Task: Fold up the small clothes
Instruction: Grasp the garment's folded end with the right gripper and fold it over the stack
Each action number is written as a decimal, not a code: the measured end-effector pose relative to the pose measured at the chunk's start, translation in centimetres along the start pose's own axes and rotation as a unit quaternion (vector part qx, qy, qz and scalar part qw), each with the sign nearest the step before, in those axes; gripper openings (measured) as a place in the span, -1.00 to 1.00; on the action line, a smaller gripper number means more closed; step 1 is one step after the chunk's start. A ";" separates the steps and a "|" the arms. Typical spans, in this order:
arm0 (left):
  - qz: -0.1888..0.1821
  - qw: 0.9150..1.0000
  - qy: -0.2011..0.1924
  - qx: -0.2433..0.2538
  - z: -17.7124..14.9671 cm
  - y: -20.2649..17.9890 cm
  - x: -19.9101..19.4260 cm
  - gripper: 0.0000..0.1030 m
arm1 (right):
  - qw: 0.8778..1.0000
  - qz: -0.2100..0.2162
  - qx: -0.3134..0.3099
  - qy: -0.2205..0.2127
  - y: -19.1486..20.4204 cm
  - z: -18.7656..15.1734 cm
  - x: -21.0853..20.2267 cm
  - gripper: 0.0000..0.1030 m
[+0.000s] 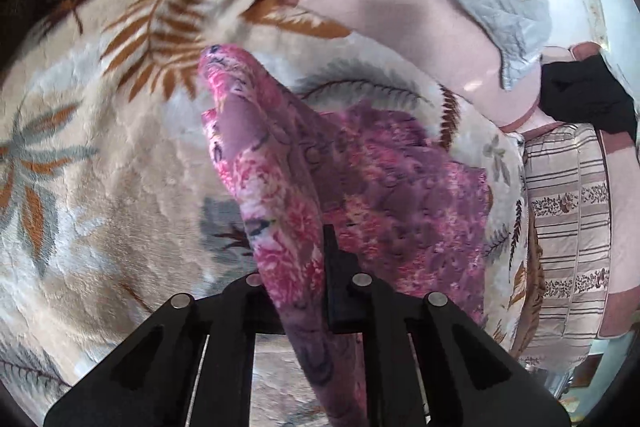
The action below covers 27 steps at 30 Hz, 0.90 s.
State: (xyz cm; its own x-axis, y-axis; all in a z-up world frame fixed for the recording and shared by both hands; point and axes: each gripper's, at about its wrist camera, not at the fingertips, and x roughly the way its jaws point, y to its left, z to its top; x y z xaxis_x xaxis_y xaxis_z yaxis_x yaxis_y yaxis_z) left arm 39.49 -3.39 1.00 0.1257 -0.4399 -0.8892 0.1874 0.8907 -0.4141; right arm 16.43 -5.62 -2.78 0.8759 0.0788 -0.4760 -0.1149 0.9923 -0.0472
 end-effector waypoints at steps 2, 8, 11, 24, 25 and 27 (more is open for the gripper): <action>0.000 1.000 -0.007 0.007 -0.1 -1.2 -0.5 -0.83 | 1.000 -0.003 0.015 -0.003 -1.0 0.1 -0.8 -0.91; 0.005 1.000 -0.019 0.024 -0.3 -5.2 -1.2 -0.83 | 0.998 -0.008 0.067 -0.010 -4.7 -0.2 -3.3 -0.91; 0.002 0.999 -0.026 0.036 -0.5 -7.6 -1.3 -0.83 | 0.996 -0.008 0.089 -0.012 -6.5 -0.5 -4.3 -0.91; -0.015 0.993 -0.017 0.112 -2.4 -20.2 4.2 -0.83 | 0.969 -0.014 0.244 -0.024 -17.4 -5.3 -8.9 -0.91; -0.017 0.993 -0.011 0.118 -2.6 -21.4 5.3 -0.83 | 0.966 -0.016 0.257 -0.023 -18.4 -5.7 -9.1 -0.91; -0.023 0.993 -0.002 0.118 -3.0 -23.0 7.0 -0.83 | 0.956 -0.023 0.290 -0.022 -20.7 -7.0 -9.6 -0.91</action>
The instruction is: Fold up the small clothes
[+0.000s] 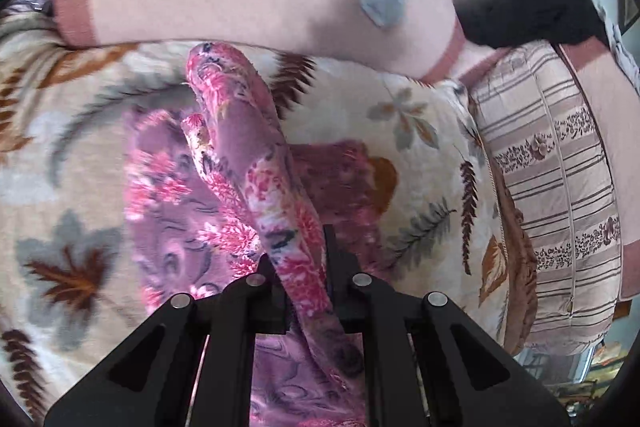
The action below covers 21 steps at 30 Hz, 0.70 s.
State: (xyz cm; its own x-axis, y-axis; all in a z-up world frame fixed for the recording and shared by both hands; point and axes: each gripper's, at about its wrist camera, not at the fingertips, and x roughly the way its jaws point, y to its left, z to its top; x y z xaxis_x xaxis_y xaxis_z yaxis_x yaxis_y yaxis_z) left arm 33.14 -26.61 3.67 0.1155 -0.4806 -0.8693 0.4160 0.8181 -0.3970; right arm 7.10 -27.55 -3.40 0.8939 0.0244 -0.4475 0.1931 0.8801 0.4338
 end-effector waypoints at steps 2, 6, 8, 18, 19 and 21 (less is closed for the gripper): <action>-0.002 1.000 0.009 0.001 0.0 -1.4 1.8 -0.83 | 1.000 -0.007 0.024 0.000 -1.9 0.0 -0.3 -0.91; 0.013 0.999 0.036 0.000 0.0 -3.4 5.7 -0.74 | 0.997 -0.018 0.077 0.011 -5.9 -0.4 -0.1 -0.91; 0.015 0.999 0.043 -0.019 -0.2 -3.5 6.5 -0.66 | 0.993 -0.024 0.114 0.028 -8.0 -1.2 0.8 -0.91; 0.014 0.994 -0.093 -0.047 -1.0 2.5 -2.2 0.11 | 0.980 -0.054 0.184 0.051 -12.6 -2.5 0.0 -0.67; 0.022 0.994 -0.089 -0.052 -1.4 3.8 -2.3 0.11 | 0.980 -0.060 0.186 0.025 -12.9 -1.7 -1.1 -0.55; 0.027 0.994 -0.071 -0.081 -2.5 6.6 -1.6 0.11 | 0.980 -0.086 0.180 -0.024 -12.9 0.6 -2.1 -0.54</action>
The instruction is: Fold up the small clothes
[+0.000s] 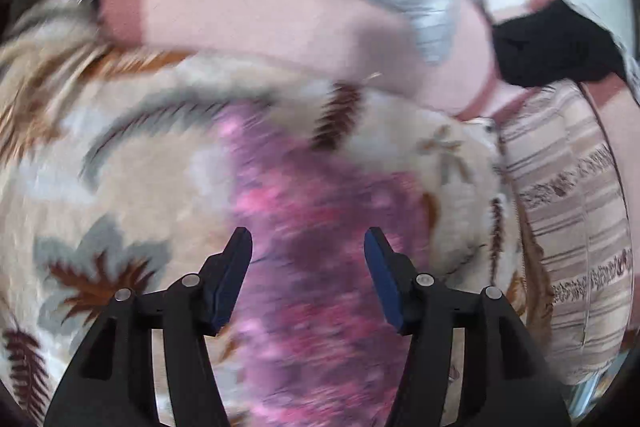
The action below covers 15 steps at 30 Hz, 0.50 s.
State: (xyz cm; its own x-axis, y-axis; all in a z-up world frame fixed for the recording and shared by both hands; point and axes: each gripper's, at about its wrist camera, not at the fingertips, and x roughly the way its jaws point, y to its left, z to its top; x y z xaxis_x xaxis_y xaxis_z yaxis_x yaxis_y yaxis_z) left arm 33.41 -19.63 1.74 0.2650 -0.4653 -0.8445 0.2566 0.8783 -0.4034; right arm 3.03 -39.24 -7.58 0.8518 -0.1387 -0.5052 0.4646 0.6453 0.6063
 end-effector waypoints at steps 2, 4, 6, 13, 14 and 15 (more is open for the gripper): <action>-0.013 0.999 0.017 -0.038 -1.1 2.4 0.9 0.11 | 0.999 0.038 -0.014 0.018 1.7 2.3 1.9 -0.54; -0.024 0.998 0.026 -0.056 -1.9 3.2 1.6 0.11 | 0.995 0.075 -0.010 0.065 3.3 4.3 5.8 -0.22; -0.034 0.997 0.034 -0.064 -2.6 3.9 2.0 0.11 | 0.991 0.071 0.002 0.110 4.6 5.5 10.7 -0.14; -0.022 0.999 0.023 -0.027 -2.5 3.6 1.4 0.11 | 0.984 0.043 -0.061 0.163 7.7 5.9 17.5 -0.90; -0.022 0.999 0.014 -0.022 -2.3 3.5 1.4 0.11 | 0.986 0.052 -0.066 0.144 7.9 6.3 16.8 -0.90; -0.018 1.000 0.010 -0.021 -2.2 3.5 1.5 0.11 | 0.989 0.067 -0.066 0.118 8.0 7.1 16.0 -0.92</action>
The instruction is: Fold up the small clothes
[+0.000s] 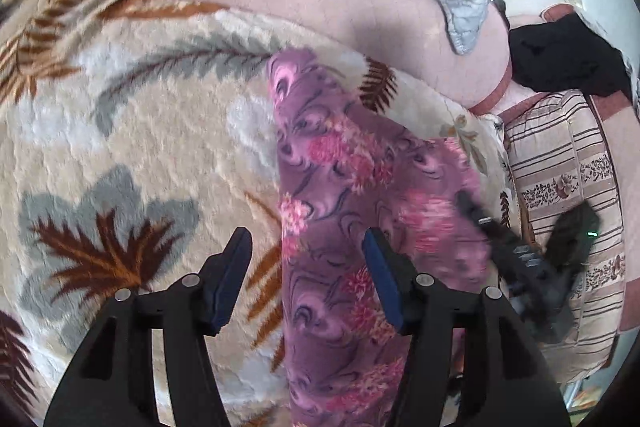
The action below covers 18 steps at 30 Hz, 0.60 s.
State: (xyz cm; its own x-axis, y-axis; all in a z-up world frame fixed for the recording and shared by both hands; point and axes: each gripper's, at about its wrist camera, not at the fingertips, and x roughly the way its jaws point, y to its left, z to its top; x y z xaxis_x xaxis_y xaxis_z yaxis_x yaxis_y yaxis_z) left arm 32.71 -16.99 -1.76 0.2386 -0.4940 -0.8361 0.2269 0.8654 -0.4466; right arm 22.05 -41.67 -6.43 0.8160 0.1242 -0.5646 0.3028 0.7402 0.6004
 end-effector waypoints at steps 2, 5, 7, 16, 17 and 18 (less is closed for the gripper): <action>0.029 1.000 0.001 0.003 0.2 -0.2 1.2 0.11 | 0.999 -0.009 0.017 -0.035 -0.5 0.8 -1.0 -0.92; 0.052 0.998 0.024 0.001 -0.1 -0.5 3.8 0.13 | 0.997 -0.068 0.045 0.015 -2.9 0.5 1.5 -0.92; 0.059 0.998 0.026 -0.002 -0.2 -0.6 4.2 0.14 | 0.993 -0.091 0.049 0.048 -4.5 -0.2 2.7 -0.89; 0.028 0.999 0.030 0.012 -7.5 -0.4 -0.1 0.13 | 0.994 0.021 0.041 0.100 -4.4 -4.1 -2.6 -0.28; 0.024 0.999 0.035 0.009 -8.6 -0.5 0.1 0.13 | 0.995 0.013 0.025 0.099 -4.1 -4.4 -2.8 -0.52; 0.024 0.999 0.038 0.009 -9.1 -0.6 0.4 0.13 | 0.996 0.009 -0.001 0.086 -3.8 -4.7 -3.4 -0.87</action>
State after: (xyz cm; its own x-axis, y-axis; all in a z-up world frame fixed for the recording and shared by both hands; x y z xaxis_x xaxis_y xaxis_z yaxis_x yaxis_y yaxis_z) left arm 24.07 -16.95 -4.73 0.1764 -0.4441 -0.8784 0.2335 0.8858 -0.4009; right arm 15.79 -41.75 -9.45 0.7249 0.2494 -0.6422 0.2871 0.7380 0.6107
